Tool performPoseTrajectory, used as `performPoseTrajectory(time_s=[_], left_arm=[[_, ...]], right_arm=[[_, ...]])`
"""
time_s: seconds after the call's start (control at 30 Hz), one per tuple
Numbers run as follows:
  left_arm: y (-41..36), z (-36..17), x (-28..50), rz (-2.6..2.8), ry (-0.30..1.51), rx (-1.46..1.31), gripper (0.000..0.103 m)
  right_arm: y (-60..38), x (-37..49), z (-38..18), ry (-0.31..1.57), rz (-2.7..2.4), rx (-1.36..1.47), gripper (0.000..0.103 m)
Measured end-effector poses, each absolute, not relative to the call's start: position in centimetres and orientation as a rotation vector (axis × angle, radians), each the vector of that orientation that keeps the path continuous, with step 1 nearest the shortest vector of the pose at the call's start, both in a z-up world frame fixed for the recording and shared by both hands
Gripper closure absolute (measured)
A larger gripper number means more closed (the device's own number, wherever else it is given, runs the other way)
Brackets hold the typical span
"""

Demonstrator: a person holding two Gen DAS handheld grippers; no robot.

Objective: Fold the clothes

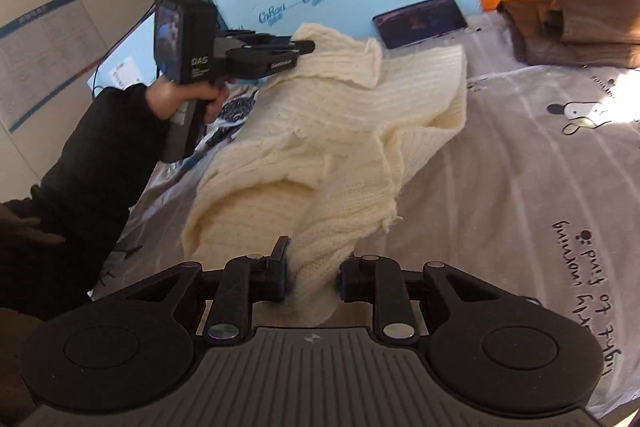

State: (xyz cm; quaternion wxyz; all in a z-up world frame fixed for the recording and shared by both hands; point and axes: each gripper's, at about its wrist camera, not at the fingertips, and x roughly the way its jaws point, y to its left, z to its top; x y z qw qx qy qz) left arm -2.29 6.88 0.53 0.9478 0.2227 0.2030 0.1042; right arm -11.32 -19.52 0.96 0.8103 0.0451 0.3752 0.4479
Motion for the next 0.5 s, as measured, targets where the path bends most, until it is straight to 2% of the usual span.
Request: performPoseTrajectory(time_s=[0.03,0.07,0.1,0.13,0.17,0.2,0.3,0.33,0.4,0.5], left_arm=[[7.2,0.1,-1.9,0.211,0.435,0.454,0.082],[7.5,-0.2,-1.6,0.211,0.457,0.454,0.073],[7.8,-0.6,-1.2,0.21,0.479,0.454,0.062],[8.1,-1.0,-0.9,0.209,0.501,0.454,0.056],[8.4,-1.4,-0.5,0.208,0.523,0.454,0.042],[8.7,-1.7,-0.2,0.207,0.54,0.448,0.036],[9.0,-0.3,-1.5,0.174,0.485,0.316,0.032],[8.6,0.2,-2.0,0.157,0.461,0.288,0.029],[6.6,0.7,-2.6,0.091,0.421,0.296,0.015],[3.6,0.1,-2.0,-0.008,0.44,0.371,0.013]], right_arm=[[-19.5,-11.4,1.2,0.794,0.95,0.063,0.062],[-19.5,-11.4,1.5,0.781,0.934,0.025,0.05],[-19.5,-11.5,1.8,0.768,0.918,-0.012,0.028],[-19.8,-11.5,2.2,0.737,0.883,-0.051,0.021],[-20.2,-11.5,2.5,0.709,0.851,-0.076,0.021],[-20.9,-11.2,2.8,0.682,0.818,-0.085,0.021],[-22.7,-8.8,3.2,0.625,0.745,-0.025,0.016],[-23.0,-7.7,3.2,0.611,0.724,0.002,0.015],[-23.0,-5.6,3.3,0.581,0.699,0.043,0.015],[-21.6,-1.1,3.2,0.584,0.642,0.13,0.015]])
